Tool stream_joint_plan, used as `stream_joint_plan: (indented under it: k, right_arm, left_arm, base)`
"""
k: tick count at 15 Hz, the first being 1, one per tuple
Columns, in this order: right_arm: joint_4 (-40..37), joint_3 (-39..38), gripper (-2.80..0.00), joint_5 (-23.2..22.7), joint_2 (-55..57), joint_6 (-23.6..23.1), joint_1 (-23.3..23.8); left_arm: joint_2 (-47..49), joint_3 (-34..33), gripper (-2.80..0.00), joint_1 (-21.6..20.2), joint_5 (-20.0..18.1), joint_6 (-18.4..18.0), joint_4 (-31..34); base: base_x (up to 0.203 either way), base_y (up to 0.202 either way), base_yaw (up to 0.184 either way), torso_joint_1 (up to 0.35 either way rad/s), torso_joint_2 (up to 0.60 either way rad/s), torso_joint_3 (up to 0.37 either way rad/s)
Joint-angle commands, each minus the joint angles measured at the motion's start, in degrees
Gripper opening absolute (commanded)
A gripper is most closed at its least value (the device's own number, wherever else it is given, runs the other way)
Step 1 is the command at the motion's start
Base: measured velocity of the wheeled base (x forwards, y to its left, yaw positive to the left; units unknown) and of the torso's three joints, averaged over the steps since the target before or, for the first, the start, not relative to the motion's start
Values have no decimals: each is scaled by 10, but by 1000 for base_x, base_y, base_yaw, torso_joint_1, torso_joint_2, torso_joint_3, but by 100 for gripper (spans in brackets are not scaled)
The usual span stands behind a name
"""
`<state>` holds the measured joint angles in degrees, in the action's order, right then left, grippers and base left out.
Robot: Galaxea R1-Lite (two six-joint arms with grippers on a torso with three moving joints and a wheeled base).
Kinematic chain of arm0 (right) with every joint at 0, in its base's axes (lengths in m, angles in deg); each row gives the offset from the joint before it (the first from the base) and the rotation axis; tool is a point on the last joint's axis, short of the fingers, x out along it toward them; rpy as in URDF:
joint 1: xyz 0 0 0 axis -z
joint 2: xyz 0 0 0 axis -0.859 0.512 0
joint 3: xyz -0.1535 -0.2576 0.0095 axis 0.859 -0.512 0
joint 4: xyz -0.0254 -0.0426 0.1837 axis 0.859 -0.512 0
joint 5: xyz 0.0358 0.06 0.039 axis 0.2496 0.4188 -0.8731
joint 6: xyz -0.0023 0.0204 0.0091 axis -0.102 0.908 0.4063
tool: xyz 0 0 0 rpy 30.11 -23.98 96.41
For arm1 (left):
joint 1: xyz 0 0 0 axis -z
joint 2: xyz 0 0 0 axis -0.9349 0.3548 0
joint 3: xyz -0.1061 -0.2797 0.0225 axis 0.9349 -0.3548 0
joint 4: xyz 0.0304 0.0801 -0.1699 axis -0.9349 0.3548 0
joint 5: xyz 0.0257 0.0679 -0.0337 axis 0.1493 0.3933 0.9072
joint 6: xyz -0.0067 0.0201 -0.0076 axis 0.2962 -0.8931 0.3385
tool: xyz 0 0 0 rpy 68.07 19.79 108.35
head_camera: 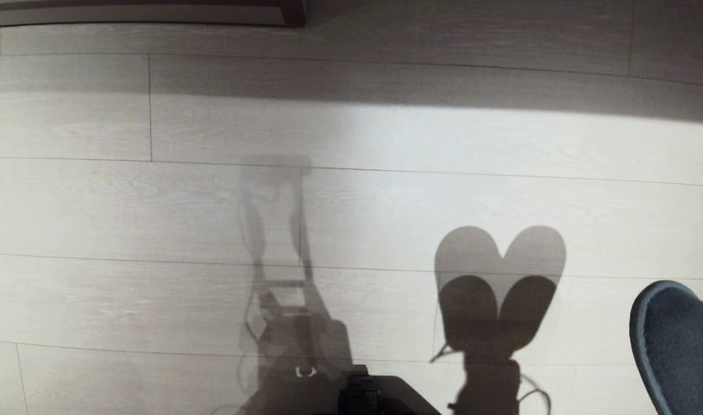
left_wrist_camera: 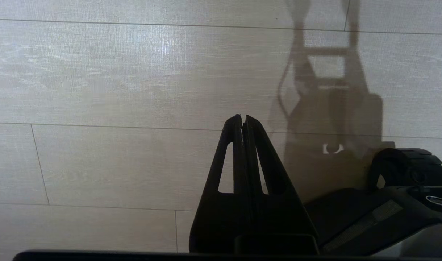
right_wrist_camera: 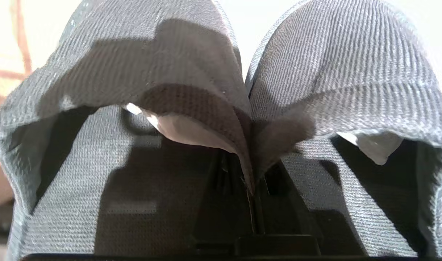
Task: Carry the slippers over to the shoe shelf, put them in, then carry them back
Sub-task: Place the slippers on the floor
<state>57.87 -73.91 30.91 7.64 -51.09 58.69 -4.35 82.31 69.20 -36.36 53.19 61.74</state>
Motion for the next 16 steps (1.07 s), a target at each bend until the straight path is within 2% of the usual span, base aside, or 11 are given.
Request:
stream_joint_plan:
  k: [1, 6, 9, 13, 16]
  right_arm:
    - [30, 30, -280, -1, 127, -2, -3]
    - [295, 124, -280, -3, 515, -11, -6]
    - [480, 217, -280, -3, 724, -16, -9]
    - [694, 352, -280, 16, 940, -19, -15]
    - [796, 376, -280, 39, 1035, -8, -25]
  left_arm:
    - [0, 0, -280, 0, 0, -1, 0]
    - [0, 0, -280, -1, 0, -1, 0]
    - [0, 0, -280, 0, 0, -2, 0]
    - [0, 0, -280, 0, 0, -1, 0]
    - [0, 0, -280, -1, 0, -1, 0]
  base:
    - [0, 0, 0, 2, 2, -27]
    - [0, 0, 0, 0, 0, 0]
    - [0, 0, 0, 0, 0, 0]
    - [0, 0, 0, 0, 0, 0]
    - [0, 0, 0, 0, 0, 0]
